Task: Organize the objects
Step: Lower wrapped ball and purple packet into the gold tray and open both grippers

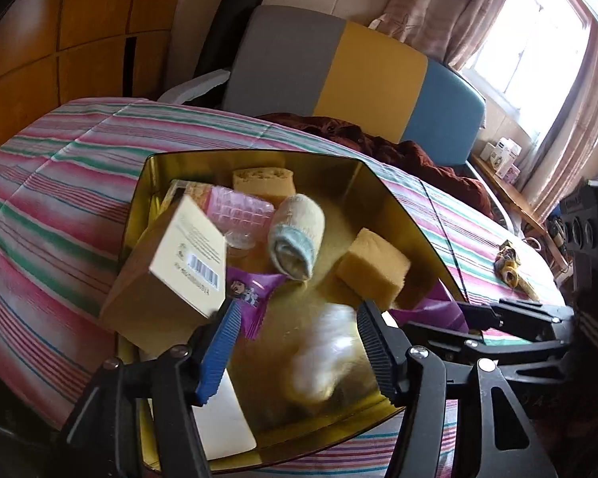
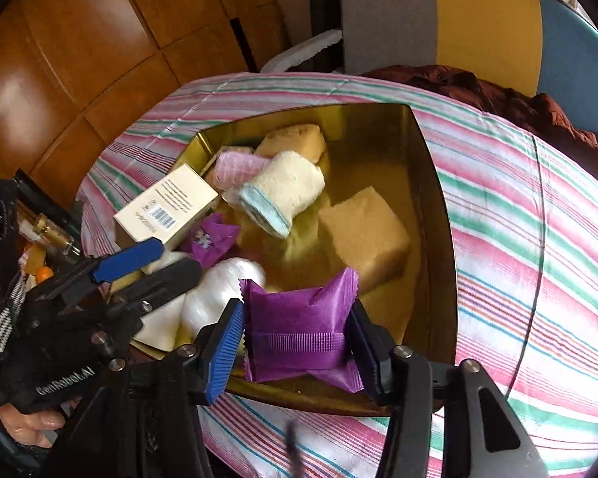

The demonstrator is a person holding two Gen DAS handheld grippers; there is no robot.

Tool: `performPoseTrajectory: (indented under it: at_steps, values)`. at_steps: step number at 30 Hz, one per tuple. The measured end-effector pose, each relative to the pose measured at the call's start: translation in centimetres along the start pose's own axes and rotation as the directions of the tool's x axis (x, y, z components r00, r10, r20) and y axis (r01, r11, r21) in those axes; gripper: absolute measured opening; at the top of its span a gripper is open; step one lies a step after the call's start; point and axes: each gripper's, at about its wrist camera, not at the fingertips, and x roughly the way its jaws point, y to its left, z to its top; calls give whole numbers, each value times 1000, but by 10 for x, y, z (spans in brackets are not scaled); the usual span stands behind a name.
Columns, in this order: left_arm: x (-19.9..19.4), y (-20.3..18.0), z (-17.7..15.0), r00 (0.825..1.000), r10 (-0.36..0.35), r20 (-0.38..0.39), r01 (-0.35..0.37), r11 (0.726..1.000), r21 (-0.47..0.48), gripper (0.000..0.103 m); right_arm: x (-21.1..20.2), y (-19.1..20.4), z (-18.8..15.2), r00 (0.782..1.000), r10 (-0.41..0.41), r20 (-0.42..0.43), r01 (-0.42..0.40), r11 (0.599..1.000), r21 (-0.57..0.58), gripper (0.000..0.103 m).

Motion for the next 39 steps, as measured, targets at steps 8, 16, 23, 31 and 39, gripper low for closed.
performPoseTrajectory:
  at_steps: [8, 16, 23, 31, 39]
  values:
    - [-5, -4, -2, 996, 73, 45, -75, 996, 53, 62, 7, 3, -7, 1000, -21, -18, 21, 1000, -6, 65]
    - [-11, -8, -2, 989, 127, 73, -133, 988, 83, 62, 3, 2, -9, 999, -34, -2, 34, 999, 0, 72]
    - [-19, -14, -1, 981, 164, 99, -173, 980, 94, 70, -8, 1, -10, 994, -97, 55, 96, 995, 19, 72]
    - [-29, -26, -1, 978, 163, 131, -180, 974, 135, 71, -19, 2, -11, 986, -141, 92, 139, 990, 18, 72]
    - [-32, -35, -3, 980, 145, 138, -168, 971, 173, 71, -28, -4, -13, 978, -183, 104, 182, 983, 21, 73]
